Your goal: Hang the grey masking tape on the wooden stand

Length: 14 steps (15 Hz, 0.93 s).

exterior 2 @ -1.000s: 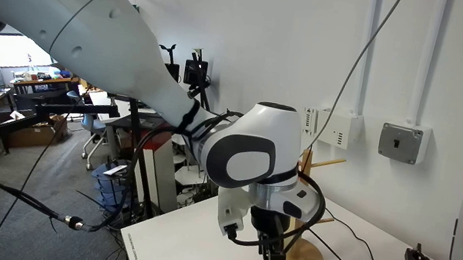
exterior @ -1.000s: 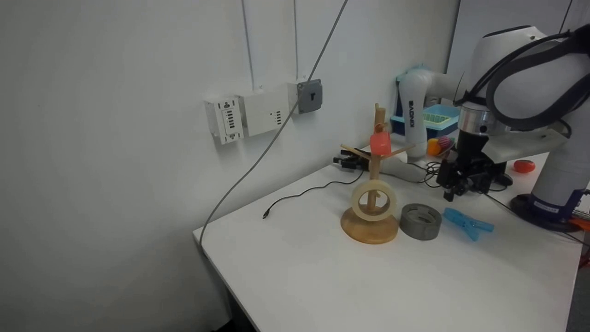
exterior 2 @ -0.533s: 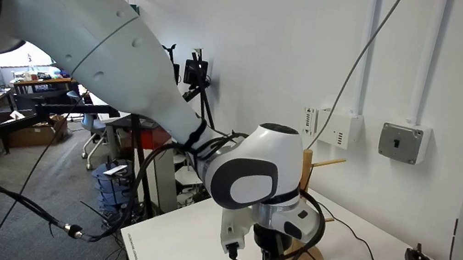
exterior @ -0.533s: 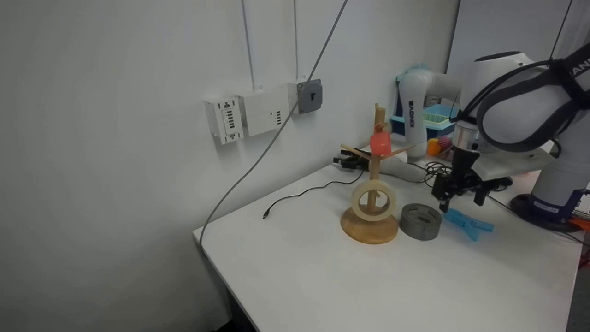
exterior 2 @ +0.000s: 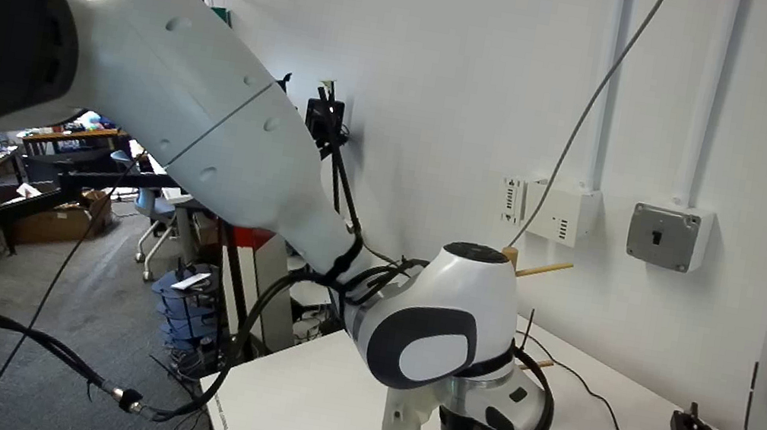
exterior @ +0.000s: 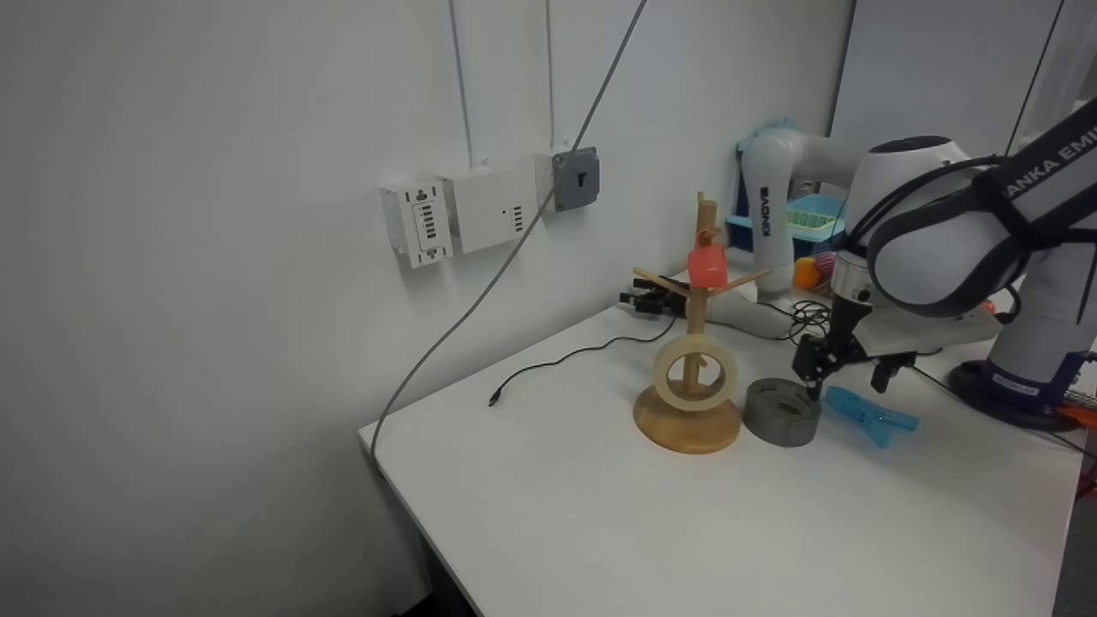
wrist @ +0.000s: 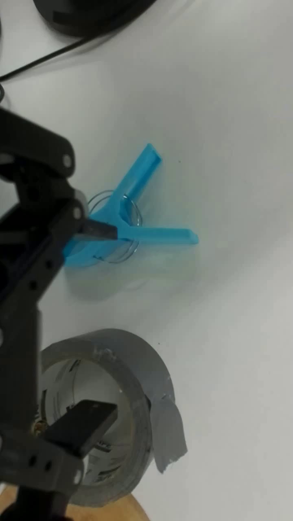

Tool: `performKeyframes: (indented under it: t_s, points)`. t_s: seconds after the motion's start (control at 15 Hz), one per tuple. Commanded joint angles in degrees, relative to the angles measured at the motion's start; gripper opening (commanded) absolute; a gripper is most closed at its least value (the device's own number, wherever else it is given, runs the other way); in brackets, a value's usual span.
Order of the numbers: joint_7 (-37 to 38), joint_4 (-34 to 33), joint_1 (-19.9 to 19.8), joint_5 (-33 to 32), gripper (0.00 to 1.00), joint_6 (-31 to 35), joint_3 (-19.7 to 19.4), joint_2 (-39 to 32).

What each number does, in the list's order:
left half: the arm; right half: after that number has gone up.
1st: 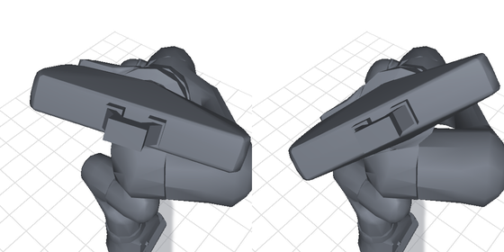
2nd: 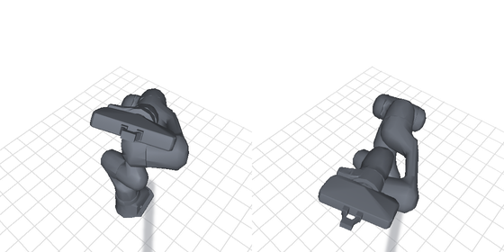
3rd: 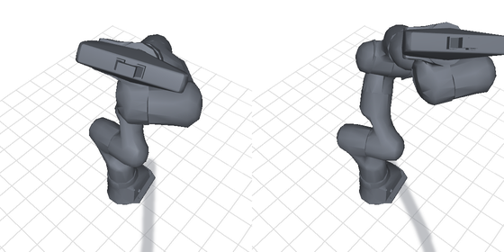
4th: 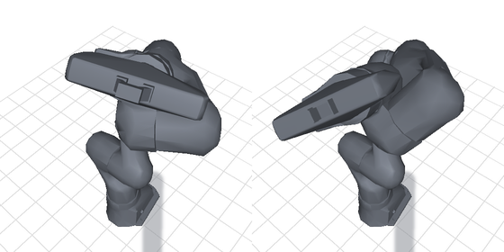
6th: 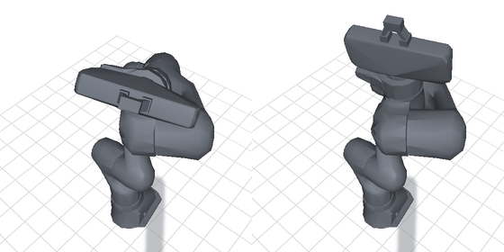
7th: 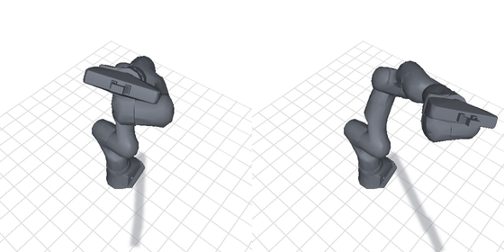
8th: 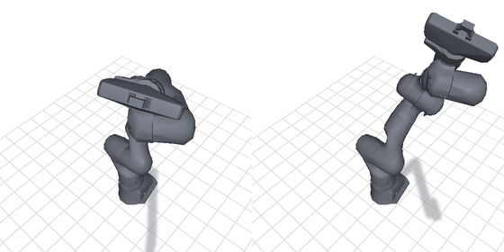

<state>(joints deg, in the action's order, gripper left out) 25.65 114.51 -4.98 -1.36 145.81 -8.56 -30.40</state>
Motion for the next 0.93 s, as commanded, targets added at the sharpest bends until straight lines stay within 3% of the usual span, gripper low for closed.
performKeyframes:
  t_s: [0.0,0.47,0.53,0.67,0.87]
  points:
    - [0.5,-3.9,0.8,2.8,1.0,0.6,-0.8,-3.7]
    - [0.4,-7.9,0.5,6.1,0.98,-0.3,-0.5,-7.5]
    - [0.3,-8.2,0.4,6.6,0.77,-0.3,-0.5,-7.9]
    - [0.3,-8.8,0.4,7.1,0.67,-0.3,-0.5,-8.6]
    - [0.5,-9.6,0.3,7.8,0.42,-0.4,-0.7,-9.4]
